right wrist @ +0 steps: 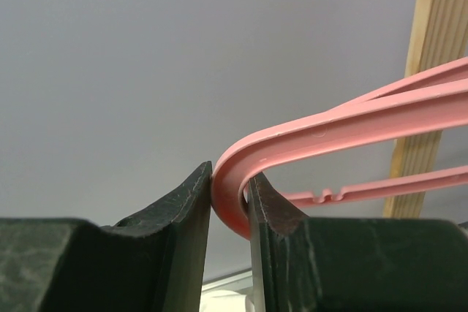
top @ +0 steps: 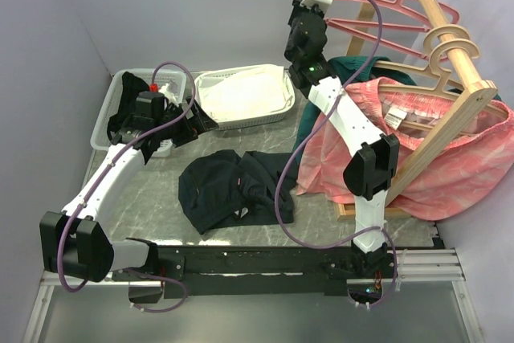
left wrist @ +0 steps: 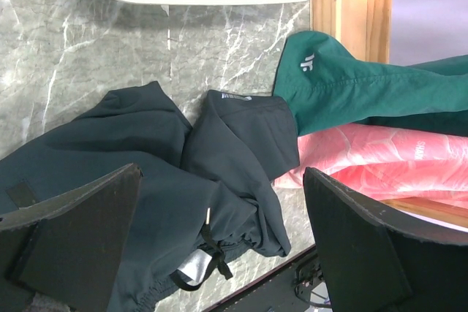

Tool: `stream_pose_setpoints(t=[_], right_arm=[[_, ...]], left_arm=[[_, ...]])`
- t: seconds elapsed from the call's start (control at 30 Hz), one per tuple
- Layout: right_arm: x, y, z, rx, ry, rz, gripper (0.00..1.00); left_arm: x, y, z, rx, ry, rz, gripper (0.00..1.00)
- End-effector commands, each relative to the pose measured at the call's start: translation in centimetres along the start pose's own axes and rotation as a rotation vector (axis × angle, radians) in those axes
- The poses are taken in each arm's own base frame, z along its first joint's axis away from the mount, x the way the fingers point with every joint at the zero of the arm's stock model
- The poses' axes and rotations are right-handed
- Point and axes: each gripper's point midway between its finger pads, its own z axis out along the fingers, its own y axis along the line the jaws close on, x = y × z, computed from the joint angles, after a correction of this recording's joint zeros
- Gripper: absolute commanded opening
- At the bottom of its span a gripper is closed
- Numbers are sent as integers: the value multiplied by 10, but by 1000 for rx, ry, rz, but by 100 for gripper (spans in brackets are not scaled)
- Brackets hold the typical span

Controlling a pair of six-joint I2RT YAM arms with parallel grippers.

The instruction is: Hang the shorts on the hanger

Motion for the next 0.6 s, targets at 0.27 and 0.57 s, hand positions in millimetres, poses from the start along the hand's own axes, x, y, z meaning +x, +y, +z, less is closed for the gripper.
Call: stream_pose_setpoints(t=[0.27, 0.57], right_arm=[[-47, 30, -40, -94, -52, -49, 2], [-35, 57, -75, -189, 5, -41, 2]], left_arm=[[-6, -12, -4, 53, -25, 33, 99], [-11, -14, -11, 48, -47, 44, 98]])
